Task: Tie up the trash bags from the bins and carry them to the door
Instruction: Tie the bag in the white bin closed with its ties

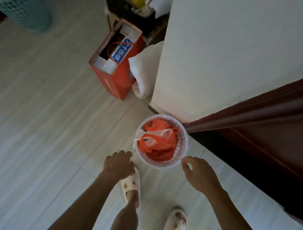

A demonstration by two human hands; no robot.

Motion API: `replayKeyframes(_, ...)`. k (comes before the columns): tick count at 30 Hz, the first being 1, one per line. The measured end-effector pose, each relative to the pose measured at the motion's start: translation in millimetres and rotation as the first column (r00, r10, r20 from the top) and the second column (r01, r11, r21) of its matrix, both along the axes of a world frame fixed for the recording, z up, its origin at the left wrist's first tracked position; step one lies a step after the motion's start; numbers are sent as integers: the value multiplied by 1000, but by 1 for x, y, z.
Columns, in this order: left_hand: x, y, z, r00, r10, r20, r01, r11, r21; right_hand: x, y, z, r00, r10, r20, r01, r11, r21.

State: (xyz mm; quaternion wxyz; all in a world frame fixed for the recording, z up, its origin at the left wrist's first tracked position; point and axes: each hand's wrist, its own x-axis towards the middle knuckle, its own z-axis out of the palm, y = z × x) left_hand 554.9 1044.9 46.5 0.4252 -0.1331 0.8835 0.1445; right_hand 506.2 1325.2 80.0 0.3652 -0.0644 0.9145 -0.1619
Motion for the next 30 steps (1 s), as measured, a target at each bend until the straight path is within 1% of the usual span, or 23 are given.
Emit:
replayKeyframes(2, -10, -4, -38, 992, 97, -75, -92, 994, 59, 3, 1, -46, 997, -68, -25, 68, 998, 1)
replayKeyframes(5, -28, -3, -90, 922, 291, -256, -227, 941, 252, 7, -1, -116, 963, -238, -127, 235, 971, -41)
replayKeyframes(7, -37, 2, -116, 866, 367, -339, -243, 902, 357, 9, -2, -157, 921, -348, -173, 336, 937, -95)
replayKeyframes(9, -39, 9, -137, 838, 410, -360, -254, 877, 408, 12, -3, -190, 878, -433, -204, 404, 899, -169)
replayKeyframes(11, -38, 11, -157, 800, 482, -356, -311, 842, 441, 16, -8, -217, 852, -459, -252, 402, 882, -246)
replayKeyframes(14, -43, 7, -183, 740, 612, -279, -426, 747, 510, 21, -10, -244, 840, -414, -350, 350, 907, -232)
replayKeyframes(15, -43, 5, -189, 736, 622, -268, -438, 739, 513, 22, -9, -251, 835, -395, -384, 330, 917, -226)
replayKeyframes(16, -43, 2, -195, 735, 615, -284, -428, 747, 508, 21, -7, -258, 822, -408, -397, 334, 910, -244)
replayKeyframes(18, -43, -2, -201, 726, 592, -349, -382, 770, 512, 18, -4, -269, 811, -378, -446, 300, 924, -236)
replayKeyframes(19, -43, -4, -201, 711, 589, -385, -358, 774, 522, 15, -3, -272, 814, -342, -470, 264, 938, -224)
replayKeyframes(20, -44, -5, -202, 695, 585, -418, -335, 777, 533, 12, -3, -275, 803, -341, -489, 251, 937, -242)
replayKeyframes(22, -47, -7, -200, 674, 583, -455, -299, 777, 554, 4, -4, -273, 777, -424, -465, 281, 895, -347)
replayKeyframes(23, -48, -8, -198, 670, 585, -457, -292, 774, 562, -2, -2, -272, 780, -443, -441, 279, 878, -388)
replayKeyframes(24, -47, -9, -196, 677, 582, -451, -294, 775, 559, -9, 1, -271, 796, -428, -428, 261, 880, -397)
replayKeyframes(26, -39, -8, -192, 735, 530, -422, -304, 815, 493, -23, 11, -272, 823, -359, -441, 194, 906, -376)
replayKeyframes(28, -25, -2, -183, 822, 454, -344, -294, 855, 427, -37, 19, -268, 807, -327, -492, 168, 926, -339)
replayKeyframes(30, -13, 8, -170, 869, 422, -260, -274, 846, 457, -45, 24, -264, 767, -333, -549, 183, 933, -310)
